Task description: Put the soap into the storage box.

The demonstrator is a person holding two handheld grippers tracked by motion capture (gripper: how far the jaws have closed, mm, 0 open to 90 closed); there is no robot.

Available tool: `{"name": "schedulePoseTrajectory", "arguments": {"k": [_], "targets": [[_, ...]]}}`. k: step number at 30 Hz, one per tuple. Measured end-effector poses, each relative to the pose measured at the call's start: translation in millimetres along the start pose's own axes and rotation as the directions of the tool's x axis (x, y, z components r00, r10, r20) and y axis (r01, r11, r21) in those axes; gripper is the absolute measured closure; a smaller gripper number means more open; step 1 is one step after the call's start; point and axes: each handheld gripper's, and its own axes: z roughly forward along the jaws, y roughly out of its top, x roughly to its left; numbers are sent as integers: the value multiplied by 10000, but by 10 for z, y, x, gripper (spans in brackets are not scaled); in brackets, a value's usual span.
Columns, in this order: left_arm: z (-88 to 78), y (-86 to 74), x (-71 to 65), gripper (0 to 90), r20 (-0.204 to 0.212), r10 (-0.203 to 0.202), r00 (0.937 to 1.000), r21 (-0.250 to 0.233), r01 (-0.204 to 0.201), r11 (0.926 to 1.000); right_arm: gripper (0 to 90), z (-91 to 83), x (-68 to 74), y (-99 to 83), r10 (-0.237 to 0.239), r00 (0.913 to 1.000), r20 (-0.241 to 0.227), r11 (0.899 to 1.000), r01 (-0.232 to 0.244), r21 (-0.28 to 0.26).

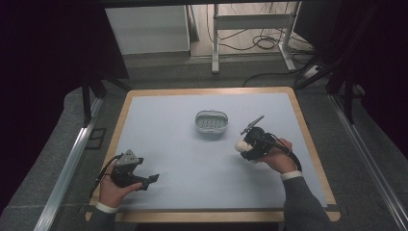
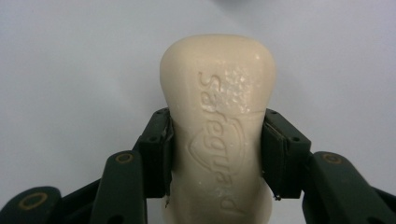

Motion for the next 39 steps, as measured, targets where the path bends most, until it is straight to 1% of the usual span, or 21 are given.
{"name": "schedulePoseTrajectory", "arguments": {"k": [1,3,10,15,27,31,39], "targets": [[0,0,0,80,-1,4,10000,-1,-4,10000,496,-4,-9,7,-12,10000,38,9999,12,-104],[1,0,1,80,0,7,10000,1,-7,10000,496,-5,-26,17,26,10000,-77,9998,-27,-195],[17,-1,-5,79,28,31,10000,59,-32,10000,496,3,-63,77,-38,10000,9,9999,39,-150],[13,0,-3,79,23,21,10000,51,-21,10000,496,-27,-98,140,-48,9999,-114,9995,44,-307],[12,0,-3,79,32,34,10000,66,-34,10000,496,-40,-153,291,-88,10000,-18,9990,87,-427],[11,1,-4,79,26,11,10000,23,-12,10000,496,-39,-178,342,-104,9998,-191,9986,94,-523],[4,1,0,79,22,13,10000,15,-13,10000,496,-16,-205,452,-170,9997,-166,9981,160,-602]]}}
